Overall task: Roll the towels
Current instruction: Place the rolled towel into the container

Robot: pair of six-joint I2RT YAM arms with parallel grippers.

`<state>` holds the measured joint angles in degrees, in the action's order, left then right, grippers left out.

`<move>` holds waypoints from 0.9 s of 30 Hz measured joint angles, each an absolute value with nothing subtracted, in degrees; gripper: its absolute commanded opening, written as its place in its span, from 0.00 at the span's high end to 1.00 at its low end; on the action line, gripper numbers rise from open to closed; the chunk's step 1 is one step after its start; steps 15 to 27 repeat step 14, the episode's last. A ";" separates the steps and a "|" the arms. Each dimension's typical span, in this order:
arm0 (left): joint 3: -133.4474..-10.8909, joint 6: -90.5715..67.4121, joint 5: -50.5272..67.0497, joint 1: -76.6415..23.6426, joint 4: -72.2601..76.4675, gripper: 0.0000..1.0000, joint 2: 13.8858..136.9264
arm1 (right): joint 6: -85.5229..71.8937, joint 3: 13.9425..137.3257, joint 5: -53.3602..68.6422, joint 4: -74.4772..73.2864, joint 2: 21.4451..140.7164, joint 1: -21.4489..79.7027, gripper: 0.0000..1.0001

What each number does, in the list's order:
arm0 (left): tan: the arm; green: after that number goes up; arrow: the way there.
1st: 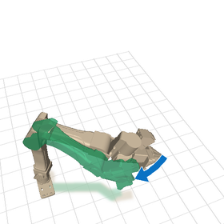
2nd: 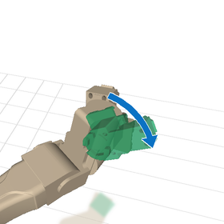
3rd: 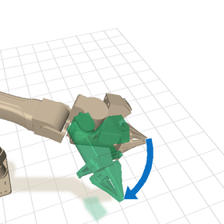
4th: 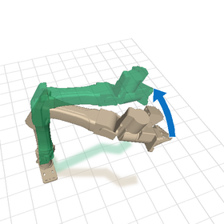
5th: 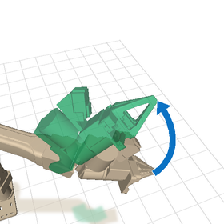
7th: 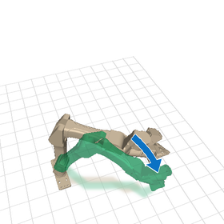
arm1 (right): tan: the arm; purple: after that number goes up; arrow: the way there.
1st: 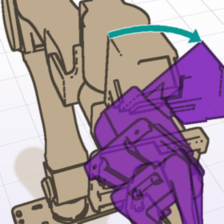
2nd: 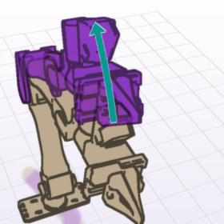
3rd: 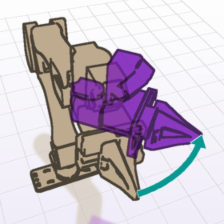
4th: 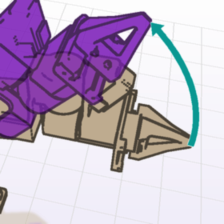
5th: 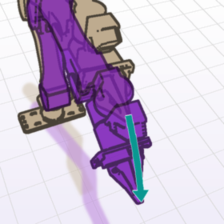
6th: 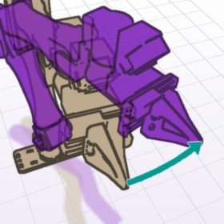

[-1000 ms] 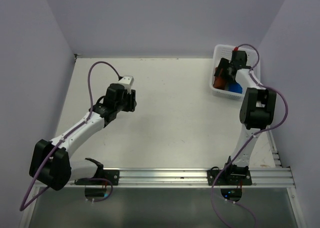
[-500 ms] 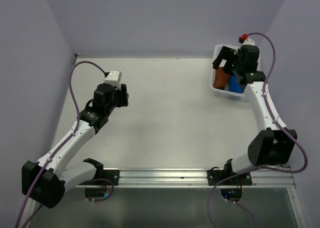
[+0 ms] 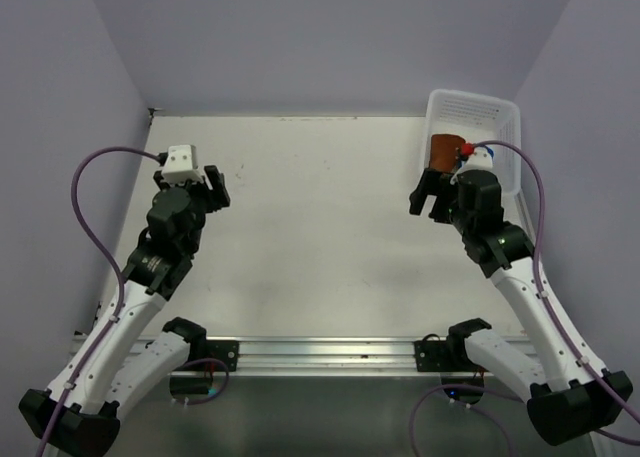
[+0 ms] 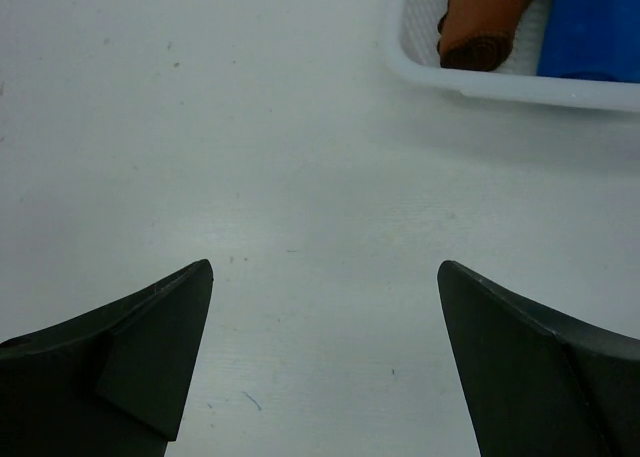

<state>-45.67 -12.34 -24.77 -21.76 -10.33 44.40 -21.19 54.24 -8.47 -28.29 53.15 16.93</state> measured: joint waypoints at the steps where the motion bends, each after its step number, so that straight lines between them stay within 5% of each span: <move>1: -45.54 -12.32 -24.73 -21.76 -10.22 0.30 44.38 | -21.30 53.28 -9.91 -29.19 52.18 16.93 0.01; 27: -44.31 -12.19 -24.27 -21.76 -10.17 0.30 47.16 | -22.06 50.46 -13.02 -29.74 53.58 16.93 0.01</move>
